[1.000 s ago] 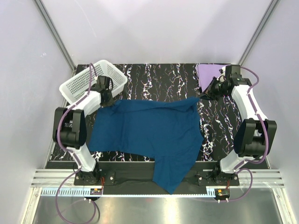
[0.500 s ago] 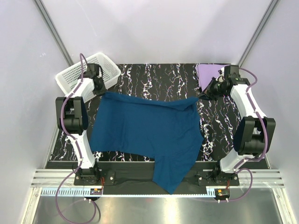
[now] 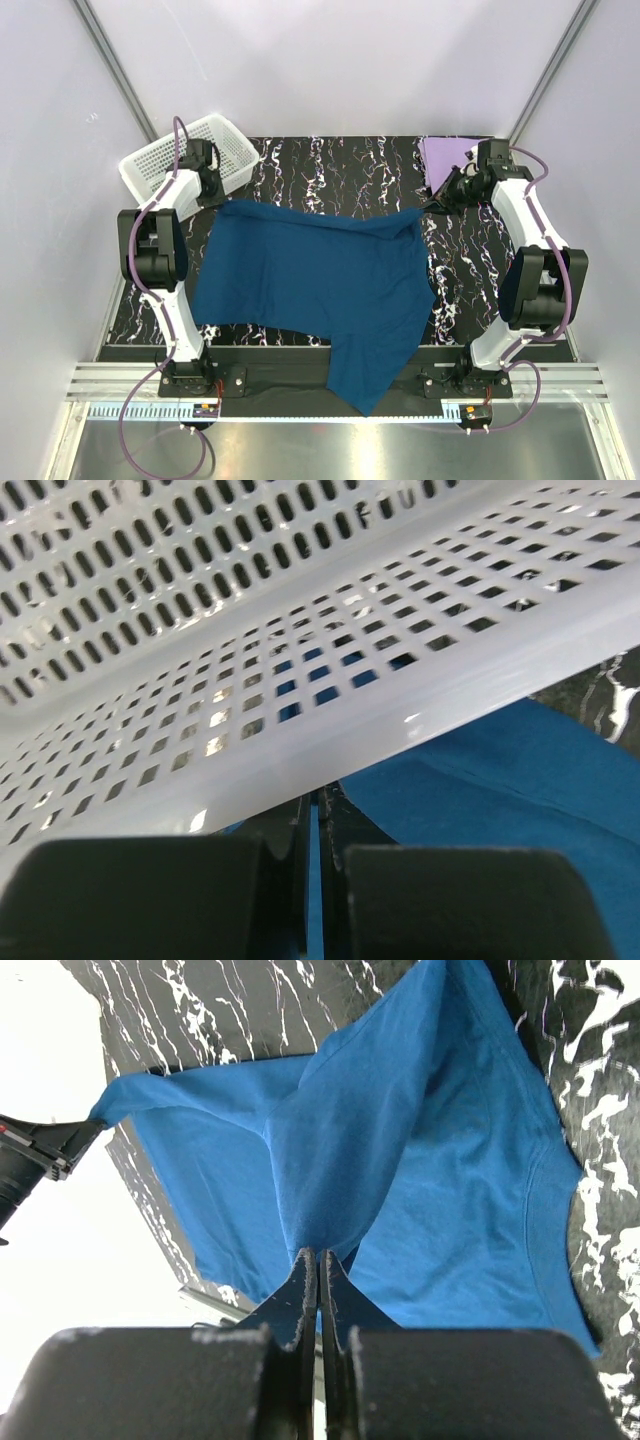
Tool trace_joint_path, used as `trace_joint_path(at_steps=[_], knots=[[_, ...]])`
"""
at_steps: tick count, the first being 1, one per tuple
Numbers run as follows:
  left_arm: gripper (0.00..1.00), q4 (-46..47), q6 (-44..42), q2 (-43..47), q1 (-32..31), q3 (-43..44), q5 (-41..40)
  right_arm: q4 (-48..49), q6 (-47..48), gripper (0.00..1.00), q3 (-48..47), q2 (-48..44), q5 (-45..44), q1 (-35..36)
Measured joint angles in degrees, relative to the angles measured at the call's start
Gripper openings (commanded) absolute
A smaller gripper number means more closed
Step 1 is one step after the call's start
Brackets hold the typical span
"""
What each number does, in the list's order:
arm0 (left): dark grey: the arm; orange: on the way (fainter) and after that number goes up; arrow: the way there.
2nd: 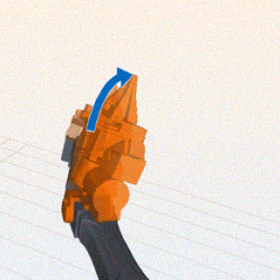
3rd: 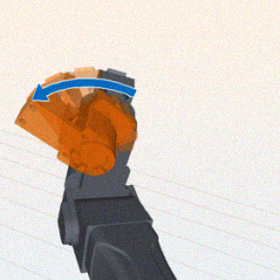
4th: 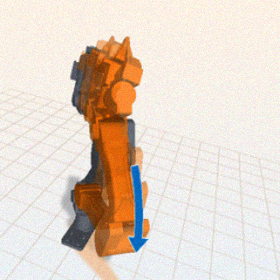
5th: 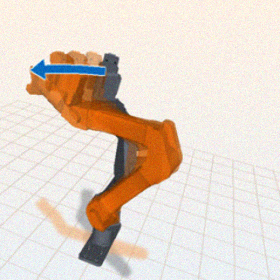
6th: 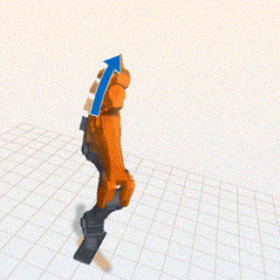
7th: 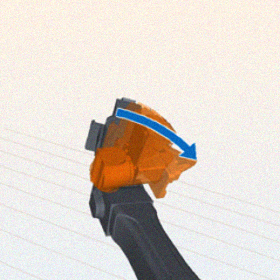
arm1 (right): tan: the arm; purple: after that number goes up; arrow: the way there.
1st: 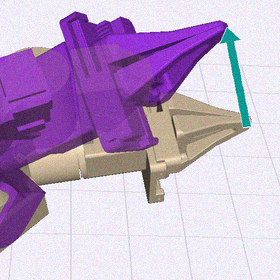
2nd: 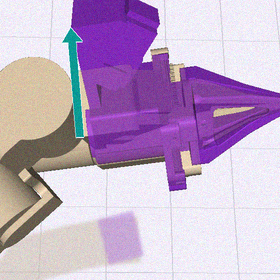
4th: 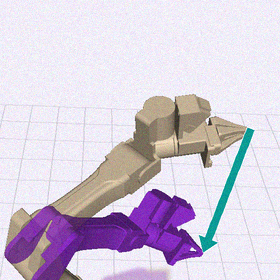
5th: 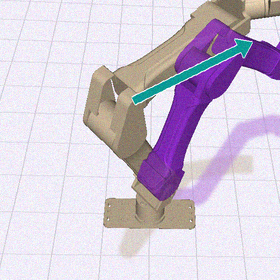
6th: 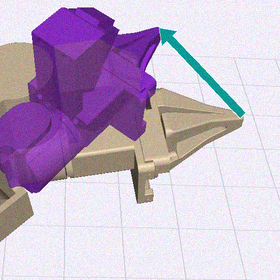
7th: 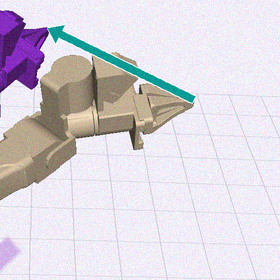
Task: Fold and stack the t-shirts
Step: Fold the tshirt
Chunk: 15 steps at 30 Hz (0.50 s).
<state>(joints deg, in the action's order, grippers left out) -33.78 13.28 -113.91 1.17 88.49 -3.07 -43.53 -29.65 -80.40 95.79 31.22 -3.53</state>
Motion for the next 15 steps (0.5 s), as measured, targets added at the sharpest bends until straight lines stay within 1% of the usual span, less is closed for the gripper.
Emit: trace_joint_path(at_steps=[9, 15], knots=[[0.00, -4.9, -0.3, 1.2, 0.9, 0.0, -4.0, -7.8, -0.4, 0.00, -2.6, 0.0, -1.8, 0.0], [0.00, -7.9, -0.3, 1.6, 1.8, 0.1, -5.4, -9.4, 0.3, 0.00, 2.1, -1.2, -3.1, 0.1]])
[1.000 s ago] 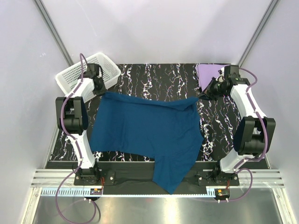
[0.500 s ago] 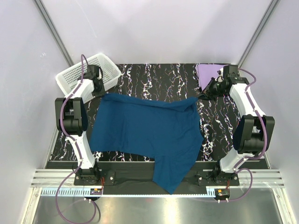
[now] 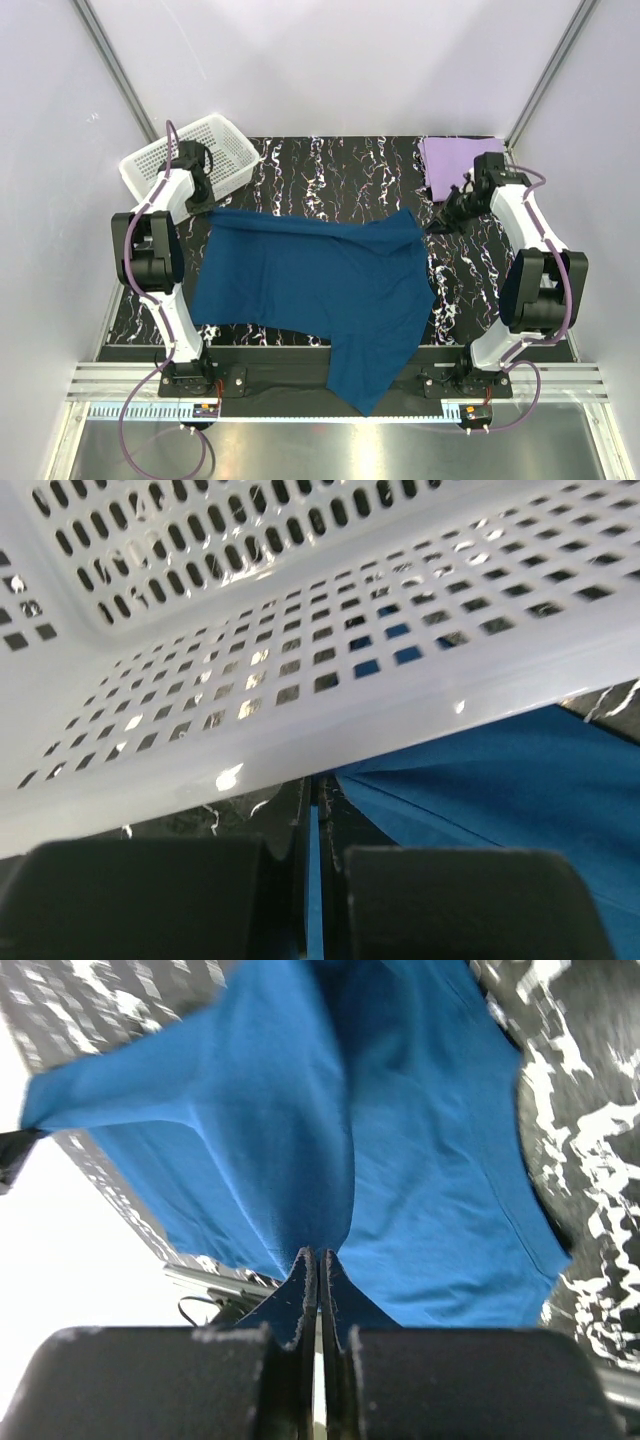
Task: Fold and stack the t-shirts
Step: Fold the tshirt
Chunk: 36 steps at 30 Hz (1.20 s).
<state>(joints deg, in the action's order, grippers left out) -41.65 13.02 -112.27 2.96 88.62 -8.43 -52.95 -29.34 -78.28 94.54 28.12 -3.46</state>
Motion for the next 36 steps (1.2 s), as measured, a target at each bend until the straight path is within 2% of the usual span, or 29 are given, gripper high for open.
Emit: trace_joint_path(at_steps=[14, 23, 36], knots=[[0.00, -2.3, 0.3, -0.7, 0.0, -0.9, -0.6, -1.8, 0.5, 0.00, 7.6, -2.6, -1.2, 0.0], [0.00, -1.9, 3.0, 0.3, 0.1, -8.2, -0.1, -2.4, 2.0, 0.00, 10.5, -2.7, -3.2, 0.0], [0.00, -1.1, 4.0, 3.5, 0.5, -8.2, 0.2, -5.5, 3.9, 0.00, 6.5, -2.6, -4.6, 0.0]])
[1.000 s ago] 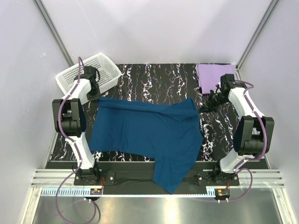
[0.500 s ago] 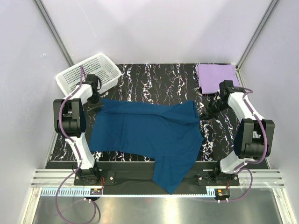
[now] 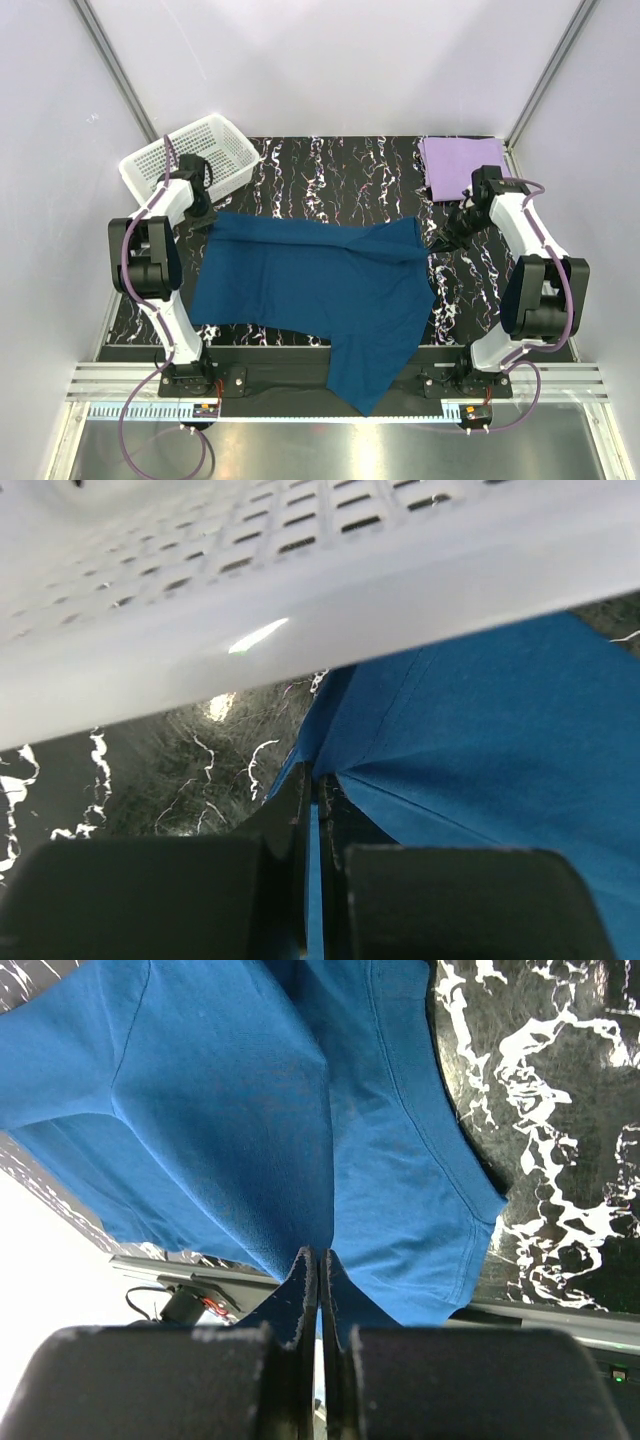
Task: Fold and stack the t-shirts
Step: Fold the tshirt
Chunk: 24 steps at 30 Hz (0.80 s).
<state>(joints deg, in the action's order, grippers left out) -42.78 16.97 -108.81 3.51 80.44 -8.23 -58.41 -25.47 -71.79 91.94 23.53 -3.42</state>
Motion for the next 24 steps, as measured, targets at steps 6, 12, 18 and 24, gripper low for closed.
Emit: trace_joint_path(at_steps=[6, 12, 18, 24], knots=[[0.00, 0.0, 0.0, 0.3, 0.3, 0.0, 0.0, 1.3, -0.2, 0.00, 3.7, -1.5, 1.1, 0.0], [0.00, 0.4, 0.0, 0.3, 0.4, -0.8, -0.1, 3.1, -0.7, 0.00, 11.5, -1.3, 2.1, 0.0], [0.00, 0.6, 0.3, 0.3, 0.5, -1.4, -0.2, 5.1, -0.7, 0.00, 12.0, -0.1, 2.1, 0.0], [0.00, 1.0, 0.7, 0.3, 0.5, -2.1, -0.2, 5.3, -0.7, 0.00, 12.0, -0.1, 2.1, 0.0]])
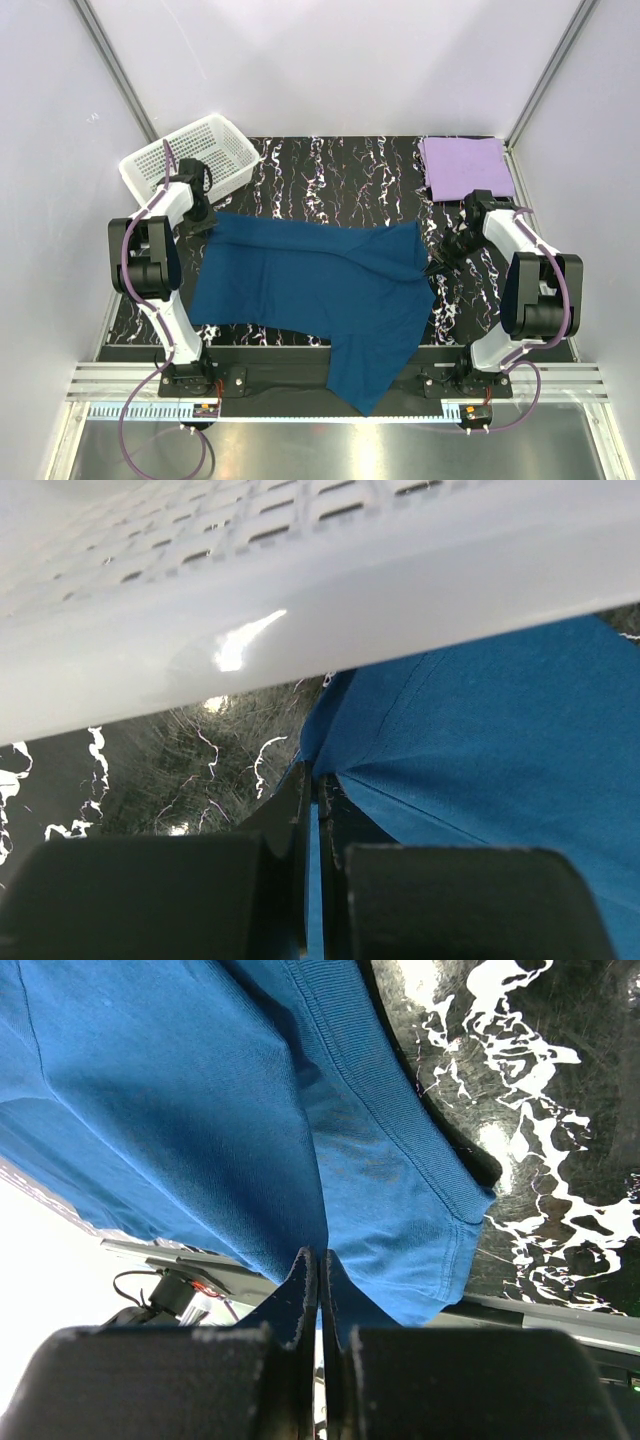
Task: Fold and stack the t-shirts
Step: Fold the tshirt
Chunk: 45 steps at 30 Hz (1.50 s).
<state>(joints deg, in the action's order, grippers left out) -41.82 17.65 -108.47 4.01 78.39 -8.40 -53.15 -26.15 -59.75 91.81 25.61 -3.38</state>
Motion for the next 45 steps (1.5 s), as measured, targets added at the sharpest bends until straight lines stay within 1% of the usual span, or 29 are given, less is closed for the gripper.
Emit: trace_joint_path(at_steps=[4, 11, 21, 24, 29, 32, 34, 39, 45], knots=[[0.00, 0.0, 0.2, 0.0, 0.0, -0.2, 0.0, -0.3, 0.0, 0.00, 0.0, -0.6, 0.1, 0.0], [0.00, 0.7, 0.4, 0.0, 0.0, -0.6, 0.0, -0.7, -0.3, 0.00, 0.9, -5.3, 0.9, 0.7], [0.00, 1.2, 0.6, -0.1, 0.0, -1.9, -0.2, -1.2, -0.6, 0.00, 2.0, -5.3, 1.1, 1.0], [0.00, 1.4, 0.9, -0.4, 0.0, -1.9, -0.3, -1.8, -0.7, 0.00, 0.9, -5.1, 1.5, 1.1], [0.00, 1.5, 1.1, -0.9, 0.0, -2.1, -0.5, -3.8, -0.7, 0.00, -3.4, -5.2, 2.9, 1.4], [0.00, 1.6, 1.1, -0.9, 0.0, -2.1, -0.7, -3.9, -0.7, 0.00, -4.0, -5.4, 3.4, 1.4], [0.00, 1.6, 1.1, -0.9, 0.0, -2.1, -0.7, -3.6, -0.9, 0.00, -3.4, -5.5, 4.1, 1.5], [0.00, 1.6, 1.1, -1.3, 0.0, -2.1, -0.7, -2.7, -2.2, 0.00, 1.9, -5.6, 5.6, 1.9], [0.00, 1.6, 1.1, -1.6, 0.0, -2.1, -0.8, -3.3, -2.4, 0.00, 3.4, -7.5, 5.6, 2.3]])
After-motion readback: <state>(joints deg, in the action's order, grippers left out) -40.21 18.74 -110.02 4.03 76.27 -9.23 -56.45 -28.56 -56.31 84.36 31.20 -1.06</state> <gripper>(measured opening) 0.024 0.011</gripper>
